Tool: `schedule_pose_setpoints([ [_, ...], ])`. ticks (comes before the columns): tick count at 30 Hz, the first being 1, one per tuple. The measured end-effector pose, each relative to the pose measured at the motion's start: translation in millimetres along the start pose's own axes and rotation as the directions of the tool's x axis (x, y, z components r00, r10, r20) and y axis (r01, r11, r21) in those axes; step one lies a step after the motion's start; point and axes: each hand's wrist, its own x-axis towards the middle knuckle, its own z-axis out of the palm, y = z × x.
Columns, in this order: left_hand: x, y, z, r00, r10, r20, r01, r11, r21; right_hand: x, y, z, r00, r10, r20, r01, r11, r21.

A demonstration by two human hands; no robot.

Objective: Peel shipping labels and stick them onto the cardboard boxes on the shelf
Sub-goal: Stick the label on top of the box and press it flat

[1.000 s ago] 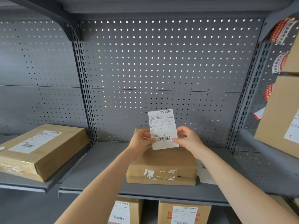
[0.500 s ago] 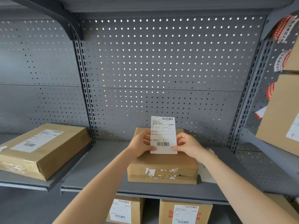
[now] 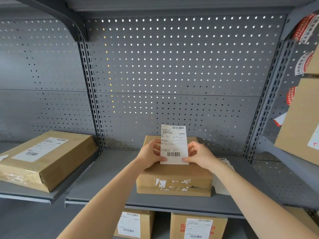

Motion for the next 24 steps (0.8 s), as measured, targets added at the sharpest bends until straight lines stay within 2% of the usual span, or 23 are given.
schedule_pose_setpoints([
  [10, 5, -5, 2, 1.0, 0.028, 0.008, -0.028, 0.996, 0.087, 4, 6, 0, 1.0, -0.017, 0.01, 0.017, 0.999, -0.039],
  [16, 8, -4, 0, 0.998, 0.049, 0.034, -0.051, 0.998, 0.046, 8, 8, -4, 1.0, -0.001, 0.024, 0.001, 1.0, -0.004],
  [24, 16, -7, 0, 0.995, 0.097, 0.017, -0.097, 0.995, 0.015, 19, 8, 1, 1.0, 0.001, -0.025, 0.0, 0.999, 0.037],
])
